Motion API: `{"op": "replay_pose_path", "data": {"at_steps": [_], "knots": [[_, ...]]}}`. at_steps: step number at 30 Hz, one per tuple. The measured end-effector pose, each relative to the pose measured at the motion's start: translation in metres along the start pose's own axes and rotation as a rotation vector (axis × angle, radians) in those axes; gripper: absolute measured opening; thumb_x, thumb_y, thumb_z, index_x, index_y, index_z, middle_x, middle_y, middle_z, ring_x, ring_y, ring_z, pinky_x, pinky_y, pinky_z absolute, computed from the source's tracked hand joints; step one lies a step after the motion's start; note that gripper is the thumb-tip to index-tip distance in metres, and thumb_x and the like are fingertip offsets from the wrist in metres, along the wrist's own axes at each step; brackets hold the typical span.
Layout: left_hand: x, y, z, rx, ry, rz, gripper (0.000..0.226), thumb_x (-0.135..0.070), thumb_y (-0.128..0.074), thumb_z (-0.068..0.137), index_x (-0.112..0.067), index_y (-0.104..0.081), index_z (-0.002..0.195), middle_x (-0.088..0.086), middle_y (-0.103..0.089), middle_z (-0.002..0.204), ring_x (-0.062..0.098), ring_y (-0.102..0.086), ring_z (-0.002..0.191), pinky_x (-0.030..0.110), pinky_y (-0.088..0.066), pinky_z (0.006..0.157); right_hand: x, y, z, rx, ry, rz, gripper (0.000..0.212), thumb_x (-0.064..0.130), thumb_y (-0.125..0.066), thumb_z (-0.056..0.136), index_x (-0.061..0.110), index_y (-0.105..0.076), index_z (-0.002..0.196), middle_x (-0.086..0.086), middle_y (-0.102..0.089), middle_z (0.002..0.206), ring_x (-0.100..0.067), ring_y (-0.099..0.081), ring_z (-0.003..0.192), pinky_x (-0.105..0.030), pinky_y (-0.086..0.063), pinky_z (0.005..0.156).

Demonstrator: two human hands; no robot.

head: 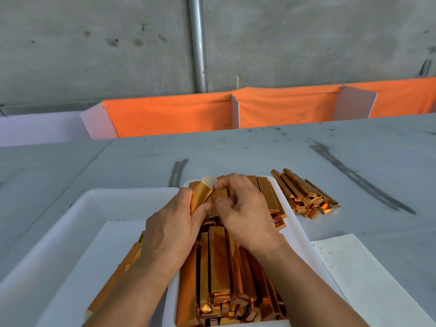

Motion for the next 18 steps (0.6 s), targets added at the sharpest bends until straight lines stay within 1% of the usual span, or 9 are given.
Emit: {"op": "replay_pose_path", "data": {"at_steps": [2, 5, 9, 10, 12, 14, 15, 16, 18], "knots": [[-0.003, 0.0, 0.0, 0.007, -0.025, 0.018, 0.063, -0.071, -0.013, 0.076, -0.025, -0.043, 0.107, -0.015, -0.04, 0.069, 0.007, -0.045, 0.055, 0.016, -0.028, 0.049, 0.0, -0.002, 0.0, 0.032, 0.004, -0.005, 0.027, 0.005, -0.059, 0.089, 0.029, -0.055, 0.1, 0.015, -0.048, 0.103, 0.005, -0.055, 0.077, -0.007, -0.045, 0.066], [-0.006, 0.0, -0.001, 0.019, -0.059, 0.023, 0.063, -0.071, -0.012, 0.077, -0.024, -0.044, 0.106, -0.016, -0.036, 0.068, 0.004, -0.04, 0.052, 0.013, -0.024, 0.048, -0.001, -0.004, 0.0, 0.052, 0.003, -0.059, 0.028, 0.002, -0.057, 0.088, 0.03, -0.052, 0.095, 0.016, -0.046, 0.101, 0.005, -0.051, 0.085, -0.007, -0.044, 0.068], [-0.008, -0.002, -0.002, 0.04, -0.096, 0.008, 0.048, -0.07, -0.014, 0.08, -0.03, -0.034, 0.097, -0.018, -0.033, 0.064, 0.003, -0.039, 0.049, 0.013, -0.022, 0.047, -0.005, -0.003, 0.002, 0.082, -0.04, 0.001, 0.032, -0.001, -0.056, 0.087, 0.031, -0.054, 0.085, 0.013, -0.049, 0.099, 0.004, -0.051, 0.086, -0.007, -0.044, 0.068], [-0.009, -0.003, -0.003, 0.049, -0.108, 0.0, 0.046, -0.07, -0.015, 0.081, -0.031, -0.033, 0.096, -0.017, -0.034, 0.063, 0.004, -0.04, 0.049, 0.013, -0.023, 0.047, -0.006, -0.003, 0.002, 0.095, -0.056, 0.022, 0.032, -0.003, -0.056, 0.085, 0.029, -0.056, 0.083, 0.011, -0.051, 0.097, 0.002, -0.052, 0.085, -0.01, -0.045, 0.066], [-0.01, -0.005, -0.004, 0.067, -0.136, -0.023, 0.043, -0.071, -0.019, 0.082, -0.032, -0.033, 0.094, -0.016, -0.037, 0.063, 0.005, -0.044, 0.05, 0.013, -0.024, 0.047, -0.007, -0.002, 0.003, 0.128, -0.078, 0.026, 0.029, -0.008, -0.053, 0.081, 0.021, -0.059, 0.082, 0.005, -0.056, 0.092, -0.006, -0.055, 0.083, -0.019, -0.048, 0.064], [-0.011, -0.007, -0.005, 0.088, -0.157, -0.045, 0.041, -0.071, -0.021, 0.083, -0.034, -0.033, 0.094, -0.015, -0.04, 0.063, 0.005, -0.047, 0.052, 0.013, -0.027, 0.048, -0.007, -0.001, 0.004, 0.147, -0.086, 0.033, 0.026, -0.011, -0.048, 0.079, 0.013, -0.059, 0.079, -0.002, -0.059, 0.088, -0.013, -0.056, 0.081, -0.03, -0.052, 0.067], [-0.012, -0.007, -0.005, 0.09, -0.163, -0.058, 0.041, -0.071, -0.022, 0.083, -0.034, -0.034, 0.094, -0.015, -0.04, 0.063, 0.005, -0.047, 0.053, 0.013, -0.028, 0.049, -0.006, 0.0, 0.004, 0.14, -0.09, 0.056, 0.027, -0.011, -0.046, 0.08, 0.013, -0.059, 0.077, -0.004, -0.06, 0.087, -0.014, -0.056, 0.081, -0.029, -0.051, 0.067], [-0.012, -0.007, -0.005, 0.087, -0.162, -0.072, 0.04, -0.071, -0.022, 0.083, -0.034, -0.034, 0.094, -0.016, -0.04, 0.063, 0.004, -0.047, 0.053, 0.014, -0.028, 0.049, -0.006, 0.002, 0.005, 0.121, -0.1, 0.095, 0.031, -0.009, -0.044, 0.08, 0.016, -0.06, 0.074, -0.002, -0.061, 0.085, -0.012, -0.057, 0.08, -0.024, -0.049, 0.065], [-0.011, -0.006, -0.004, 0.075, -0.146, -0.091, 0.042, -0.071, -0.022, 0.082, -0.033, -0.035, 0.094, -0.015, -0.042, 0.063, 0.004, -0.047, 0.054, 0.015, -0.028, 0.049, -0.007, 0.006, 0.004, 0.075, -0.136, 0.191, 0.04, -0.006, -0.044, 0.082, 0.026, -0.063, 0.068, 0.006, -0.064, 0.077, -0.005, -0.059, 0.071, -0.016, -0.046, 0.059]]}}
Point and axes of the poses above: each hand's wrist, its own z-axis towards the middle knuckle, its own y-axis out of the back of the hand, x = y × z, the point moved 6 cm from there along z, towards the middle knuckle
